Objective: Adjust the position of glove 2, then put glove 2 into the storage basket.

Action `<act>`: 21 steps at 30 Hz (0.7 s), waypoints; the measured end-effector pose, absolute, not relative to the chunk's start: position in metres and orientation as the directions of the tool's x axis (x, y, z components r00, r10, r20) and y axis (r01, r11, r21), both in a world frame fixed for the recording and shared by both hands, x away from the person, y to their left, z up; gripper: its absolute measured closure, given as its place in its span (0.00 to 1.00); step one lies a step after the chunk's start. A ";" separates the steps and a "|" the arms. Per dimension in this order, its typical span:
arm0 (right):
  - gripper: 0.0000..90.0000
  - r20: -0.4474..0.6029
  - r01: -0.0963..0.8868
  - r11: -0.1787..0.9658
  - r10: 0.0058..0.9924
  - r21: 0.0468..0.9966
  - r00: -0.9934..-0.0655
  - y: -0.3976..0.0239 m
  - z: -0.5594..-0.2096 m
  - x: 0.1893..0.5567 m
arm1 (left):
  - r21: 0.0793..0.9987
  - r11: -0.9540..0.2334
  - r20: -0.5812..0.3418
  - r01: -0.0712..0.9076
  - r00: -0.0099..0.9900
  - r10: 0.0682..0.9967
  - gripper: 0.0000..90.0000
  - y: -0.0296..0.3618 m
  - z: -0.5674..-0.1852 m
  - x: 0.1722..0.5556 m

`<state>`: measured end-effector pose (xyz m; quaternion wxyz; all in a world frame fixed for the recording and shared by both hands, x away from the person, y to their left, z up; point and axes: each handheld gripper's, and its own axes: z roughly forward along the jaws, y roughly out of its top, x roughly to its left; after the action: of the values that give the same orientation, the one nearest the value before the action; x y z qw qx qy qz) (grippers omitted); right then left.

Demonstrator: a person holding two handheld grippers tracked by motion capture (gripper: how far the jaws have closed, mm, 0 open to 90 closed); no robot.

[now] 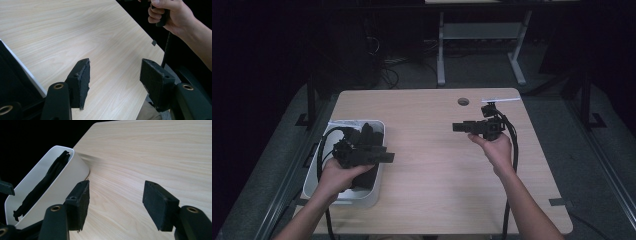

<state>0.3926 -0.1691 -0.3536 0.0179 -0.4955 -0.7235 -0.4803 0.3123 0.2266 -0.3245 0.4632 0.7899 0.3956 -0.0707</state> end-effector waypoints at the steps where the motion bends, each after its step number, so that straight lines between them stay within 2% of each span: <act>1: 0.42 0.501 0.734 0.047 0.701 0.678 -0.507 -0.170 -0.354 0.392 | 0.677 -0.260 -0.476 0.689 0.679 0.559 0.45 0.227 -0.324 0.313; 21: 0.41 0.524 0.747 0.005 0.710 0.664 -0.470 -0.190 -0.365 0.386 | 0.677 -0.277 -0.472 0.682 0.690 0.549 0.44 0.218 -0.326 0.315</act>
<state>0.3856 -0.1902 -0.3649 0.0191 -0.5144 -0.7086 -0.4827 0.3152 0.2176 -0.3255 0.4605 0.7957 0.3868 -0.0725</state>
